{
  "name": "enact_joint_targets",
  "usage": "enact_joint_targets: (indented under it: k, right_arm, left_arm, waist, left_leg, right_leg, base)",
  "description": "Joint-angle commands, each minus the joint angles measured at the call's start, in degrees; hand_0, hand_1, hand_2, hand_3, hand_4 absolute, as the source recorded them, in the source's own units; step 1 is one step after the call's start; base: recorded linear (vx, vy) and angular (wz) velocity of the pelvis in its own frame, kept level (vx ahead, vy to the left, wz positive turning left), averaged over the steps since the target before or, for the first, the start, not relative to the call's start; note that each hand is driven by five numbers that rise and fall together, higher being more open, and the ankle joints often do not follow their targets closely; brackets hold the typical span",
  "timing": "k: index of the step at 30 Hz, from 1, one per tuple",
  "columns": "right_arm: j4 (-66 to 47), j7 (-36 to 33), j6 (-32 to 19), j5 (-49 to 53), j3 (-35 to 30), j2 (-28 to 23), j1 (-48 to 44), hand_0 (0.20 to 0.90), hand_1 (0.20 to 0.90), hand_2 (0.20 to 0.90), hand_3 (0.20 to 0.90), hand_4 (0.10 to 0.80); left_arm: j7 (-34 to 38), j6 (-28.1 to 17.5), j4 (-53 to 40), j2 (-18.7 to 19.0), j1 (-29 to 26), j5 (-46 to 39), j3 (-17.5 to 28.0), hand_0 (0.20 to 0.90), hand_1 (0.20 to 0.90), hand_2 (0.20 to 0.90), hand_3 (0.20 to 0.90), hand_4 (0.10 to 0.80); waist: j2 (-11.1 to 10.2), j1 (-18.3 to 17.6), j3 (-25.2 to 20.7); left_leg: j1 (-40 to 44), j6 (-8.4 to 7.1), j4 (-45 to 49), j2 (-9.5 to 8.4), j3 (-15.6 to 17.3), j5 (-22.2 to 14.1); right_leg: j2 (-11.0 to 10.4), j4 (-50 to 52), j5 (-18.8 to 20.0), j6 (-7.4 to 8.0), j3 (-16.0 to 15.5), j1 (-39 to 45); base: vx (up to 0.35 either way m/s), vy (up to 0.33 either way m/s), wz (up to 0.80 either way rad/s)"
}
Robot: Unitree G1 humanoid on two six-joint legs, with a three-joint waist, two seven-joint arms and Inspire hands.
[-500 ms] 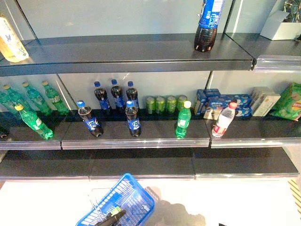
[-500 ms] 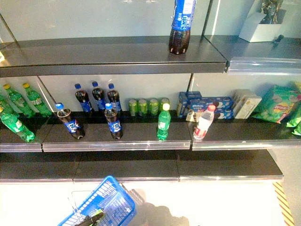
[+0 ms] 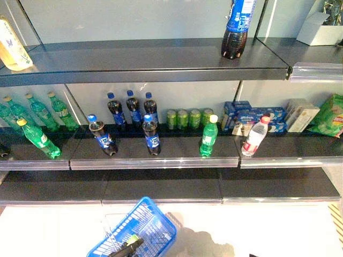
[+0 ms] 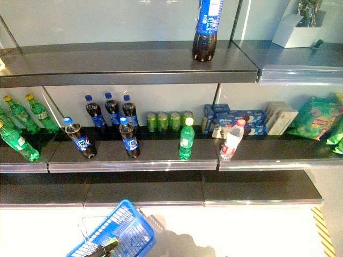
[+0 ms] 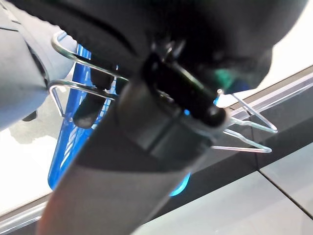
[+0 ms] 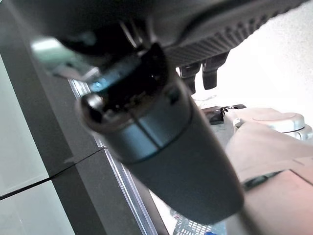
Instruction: Pick up the drink and place into the basket.
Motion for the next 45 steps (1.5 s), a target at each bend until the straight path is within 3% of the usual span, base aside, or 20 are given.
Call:
enact_joint_targets:
  k: [1,11,17,19,20,21,22,25,27,30,31,32,34,36,39,42,45]
  right_arm:
    - [3.0,0.8,-0.9,0.7,0.7,-1.9,-5.0,0.9,0.9,0.9,0.9,0.8]
    - [2.8,-0.5,-1.3,2.1,0.2,-1.5,-4.3,0.9,0.9,0.9,0.9,0.8]
    - [3.9,0.1,-4.0,4.2,-1.2,-0.3,-2.0,0.9,0.9,0.9,0.9,0.8]
    - [4.7,0.9,-5.4,4.1,-2.1,-0.1,-1.4,0.9,0.9,0.9,0.9,0.8]
    - [4.4,1.5,-5.5,3.6,-2.5,-0.2,-1.5,0.9,0.9,0.9,0.9,0.8]
    - [4.4,1.5,-5.5,3.6,-2.5,-0.2,-1.5,0.9,0.9,0.9,0.9,0.8]
    - [4.0,1.9,-5.0,4.2,-2.6,-0.4,-2.0,0.9,0.9,0.9,0.9,0.8]
    - [3.2,0.9,-3.4,5.3,-2.0,-0.3,-3.6,0.9,0.9,0.9,0.9,0.8]
    - [2.9,0.6,-2.6,5.0,-1.3,-0.2,-4.7,0.9,0.9,0.9,0.9,0.8]
    - [2.7,0.7,-2.1,4.1,-0.7,-0.2,-5.4,0.9,0.9,0.9,0.9,0.8]
    - [2.9,0.5,-1.5,4.0,-0.2,0.0,-5.5,0.9,0.9,0.9,0.9,0.8]
    - [3.0,0.7,-1.3,3.8,-0.1,0.1,-5.4,0.9,0.9,0.9,0.9,0.8]
    - [3.5,1.2,-1.4,2.9,0.3,0.3,-4.8,0.9,0.9,0.9,0.9,0.8]
    - [3.6,1.2,-1.4,2.8,0.5,0.2,-4.4,0.9,0.9,0.9,0.9,0.8]
    - [3.4,0.5,-1.4,3.0,0.4,0.3,-4.1,0.9,0.9,0.9,0.9,0.8]
    - [2.2,0.2,-1.2,3.4,0.5,0.1,-3.7,0.9,0.9,0.9,0.9,0.8]
    - [1.4,-0.5,-0.9,3.3,1.3,-0.1,-3.8,0.9,0.9,0.9,0.9,0.8]
  left_arm:
    - [-5.8,-3.8,-2.0,1.6,-5.9,1.3,-0.2,0.3,0.3,0.3,0.2,0.1]
    - [-8.5,-3.9,-1.4,1.8,-5.8,3.7,-1.3,0.3,0.3,0.3,0.2,0.1]
    - [-10.2,-4.5,-1.7,2.8,-6.3,5.4,-1.3,0.3,0.3,0.3,0.2,0.1]
    - [-10.1,-5.4,-1.5,3.3,-6.7,6.1,-0.8,0.3,0.3,0.3,0.2,0.1]
    - [-9.7,-5.9,-1.8,3.7,-6.6,5.7,0.2,0.3,0.3,0.3,0.2,0.1]
    - [-9.7,-5.9,-1.8,3.7,-6.6,5.7,0.2,0.3,0.3,0.3,0.2,0.1]
    - [-10.1,-5.8,-2.2,4.6,-6.4,5.7,0.8,0.3,0.3,0.3,0.2,0.1]
    - [-8.8,-5.6,-2.8,4.7,-7.0,4.9,0.2,0.3,0.3,0.3,0.2,0.1]
    - [-7.7,-5.1,-3.1,4.4,-7.4,4.2,-0.3,0.3,0.3,0.3,0.2,0.1]
    - [-6.7,-4.7,-3.6,4.3,-7.6,3.1,-0.3,0.3,0.3,0.3,0.2,0.1]
    - [-6.0,-4.1,-4.2,4.1,-7.7,2.1,-0.5,0.3,0.3,0.3,0.2,0.1]
    - [-5.8,-4.1,-4.5,4.0,-7.6,1.9,-0.5,0.3,0.3,0.3,0.2,0.1]
    - [-5.5,-3.6,-4.9,3.6,-7.3,2.2,0.0,0.3,0.3,0.3,0.2,0.1]
    - [-6.1,-3.7,-5.1,3.1,-7.2,2.7,-0.2,0.3,0.3,0.3,0.2,0.1]
    - [-6.6,-4.7,-4.9,2.2,-6.7,2.9,-0.3,0.3,0.3,0.3,0.2,0.1]
    - [-6.0,-5.5,-5.7,1.1,-6.0,2.8,-0.7,0.3,0.3,0.3,0.2,0.1]
    - [-5.9,-5.6,-6.2,0.6,-5.7,2.2,-0.6,0.3,0.3,0.3,0.2,0.1]
  waist:
    - [-0.8,-0.6,0.8]
    - [-1.8,-1.9,1.7]
    - [-3.8,-3.3,4.4]
    - [-4.7,-3.9,6.0]
    - [-4.8,-3.5,6.7]
    - [-4.8,-3.5,6.7]
    - [-4.3,-2.8,6.6]
    - [-3.8,-1.8,5.1]
    - [-3.2,-1.3,4.1]
    - [-2.9,-1.1,3.7]
    - [-2.4,-1.0,3.0]
    - [-2.3,-1.0,2.9]
    - [-1.8,-1.7,2.6]
    - [-1.7,-2.3,2.5]
    - [-1.6,-3.1,2.4]
    - [-1.1,-3.6,2.6]
    - [-1.0,-3.2,2.7]
  left_leg:
    - [-1.0,2.69,0.0,-3.97,1.1,-2.7]
    - [-1.4,3.94,-0.1,-4.21,0.7,-2.9]
    - [-2.3,4.92,0.3,-4.73,1.6,-3.7]
    - [-3.1,4.85,0.6,-5.04,2.0,-3.8]
    - [-3.6,4.53,0.3,-4.43,4.2,-3.3]
    - [-3.6,4.53,0.3,-4.43,4.2,-3.3]
    - [-4.2,4.87,0.3,-3.31,6.8,-2.7]
    - [-5.6,5.54,-0.1,-2.85,9.8,-1.8]
    - [-5.3,5.31,-0.2,-2.46,10.2,-3.1]
    - [-5.0,5.05,-0.2,-1.72,11.7,-2.8]
    - [-4.6,4.07,0.0,-0.5,13.9,-1.9]
    - [-4.4,3.55,0.0,0.07,14.5,-1.4]
    - [-3.8,1.79,0.1,2.54,16.2,0.3]
    - [-3.5,0.17,0.3,4.68,17.6,1.7]
    - [-3.6,-1.12,0.4,6.6,18.1,2.9]
    - [-4.2,-2.46,0.6,8.41,15.6,4.3]
    - [-4.5,-2.49,0.9,7.57,10.9,4.2]
  right_leg:
    - [1.8,2.2,-4.1,0.18,-1.7,0.5]
    - [1.8,7.2,-6.0,0.35,0.2,-1.7]
    - [0.7,7.1,-2.0,3.07,3.1,-6.0]
    - [0.1,4.6,2.1,4.78,3.8,-8.2]
    - [-2.0,6.7,5.4,6.2,0.7,-11.0]
    - [-2.0,6.7,5.4,6.2,0.7,-11.0]
    - [-2.9,10.7,4.2,5.98,-1.2,-10.9]
    - [-4.8,14.5,4.3,5.26,-3.0,-9.4]
    - [-6.2,16.2,4.1,5.7,-3.7,-8.0]
    - [-6.5,15.4,2.9,5.38,-5.3,-6.7]
    - [-5.3,11.9,0.6,4.42,-7.8,-4.4]
    - [-4.9,10.9,0.0,4.01,-8.3,-3.8]
    - [-2.3,8.1,-3.4,2.53,-8.6,-2.3]
    - [-1.0,6.7,-4.5,1.32,-8.5,-1.8]
    - [0.5,6.0,-5.4,0.11,-8.1,-1.7]
    - [2.7,7.0,-7.3,-1.91,-7.2,-2.1]
    - [3.7,7.9,-8.4,-2.85,-5.1,-2.6]
  base:
    - [-0.006,0.03,0.0]
    - [-0.017,0.092,-0.01]
    - [-0.084,0.023,-0.34]
    - [-0.227,-0.094,-0.58]
    - [-0.271,-0.094,-0.42]
    - [-0.379,-0.115,-1.7]
    - [-0.285,-0.092,-1.81]
    - [-0.336,-0.145,-1.23]
    - [-0.155,-0.147,-0.93]
    - [-0.088,-0.157,-1.08]
    - [-0.163,-0.382,-1.28]
    - [-0.135,-0.44,-1.07]
    - [-0.078,-0.349,-0.52]
    - [-0.08,-0.296,-0.15]
    - [-0.072,-0.27,-0.16]
    - [-0.053,-0.251,-0.13]
    - [-0.022,-0.188,-0.25]
